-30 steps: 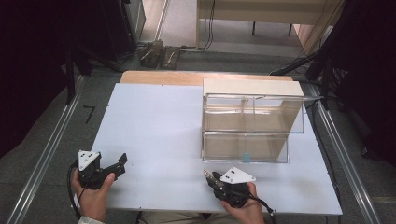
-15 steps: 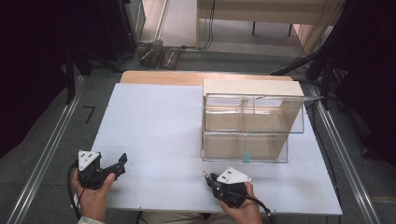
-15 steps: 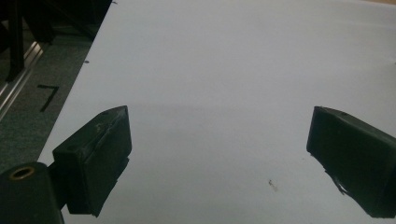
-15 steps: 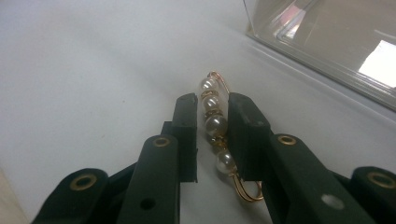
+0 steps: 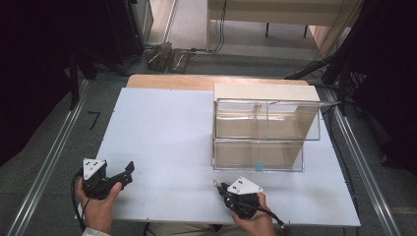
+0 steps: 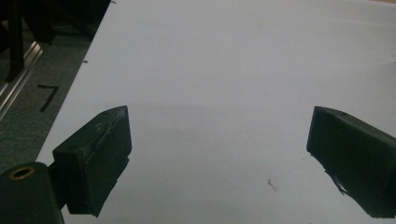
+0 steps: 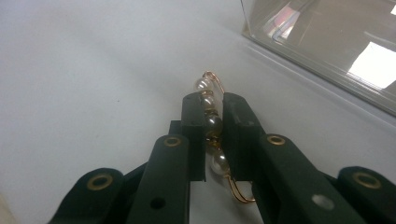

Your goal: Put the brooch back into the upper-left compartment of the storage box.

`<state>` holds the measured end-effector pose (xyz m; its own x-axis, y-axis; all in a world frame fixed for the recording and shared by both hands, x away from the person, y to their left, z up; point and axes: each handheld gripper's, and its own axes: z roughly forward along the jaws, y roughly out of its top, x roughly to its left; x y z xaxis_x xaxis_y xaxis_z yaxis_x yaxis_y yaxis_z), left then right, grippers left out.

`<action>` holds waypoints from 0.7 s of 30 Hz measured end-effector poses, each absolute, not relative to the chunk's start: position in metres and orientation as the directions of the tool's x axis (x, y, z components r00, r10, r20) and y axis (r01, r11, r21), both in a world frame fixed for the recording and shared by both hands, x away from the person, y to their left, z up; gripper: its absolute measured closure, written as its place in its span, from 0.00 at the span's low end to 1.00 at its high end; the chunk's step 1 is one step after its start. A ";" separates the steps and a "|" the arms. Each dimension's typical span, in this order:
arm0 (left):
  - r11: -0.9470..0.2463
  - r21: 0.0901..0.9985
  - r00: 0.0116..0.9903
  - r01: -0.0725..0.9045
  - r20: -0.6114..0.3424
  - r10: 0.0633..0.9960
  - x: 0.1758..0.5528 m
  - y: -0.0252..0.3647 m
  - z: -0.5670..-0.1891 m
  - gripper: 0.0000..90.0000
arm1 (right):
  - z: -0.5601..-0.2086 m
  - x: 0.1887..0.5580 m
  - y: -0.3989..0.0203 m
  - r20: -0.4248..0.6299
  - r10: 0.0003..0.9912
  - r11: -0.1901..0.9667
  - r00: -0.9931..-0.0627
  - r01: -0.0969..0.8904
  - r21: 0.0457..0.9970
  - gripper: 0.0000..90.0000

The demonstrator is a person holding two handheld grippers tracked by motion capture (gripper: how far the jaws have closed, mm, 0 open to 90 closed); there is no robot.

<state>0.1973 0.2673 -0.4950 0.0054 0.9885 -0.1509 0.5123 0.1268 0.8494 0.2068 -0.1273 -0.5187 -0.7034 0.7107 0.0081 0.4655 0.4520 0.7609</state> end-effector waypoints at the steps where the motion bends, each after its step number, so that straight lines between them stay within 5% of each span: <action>1: 0.126 0.850 0.007 0.512 -0.150 0.989 0.197 0.268 -0.495 0.07 | -0.519 0.207 -0.127 0.008 0.711 0.452 -0.703 0.465 0.761 0.86; 21: 0.130 0.851 0.001 0.510 -0.152 0.988 0.197 0.269 -0.495 0.07 | -0.510 0.207 -0.132 0.017 0.699 0.436 -0.715 0.444 0.783 0.87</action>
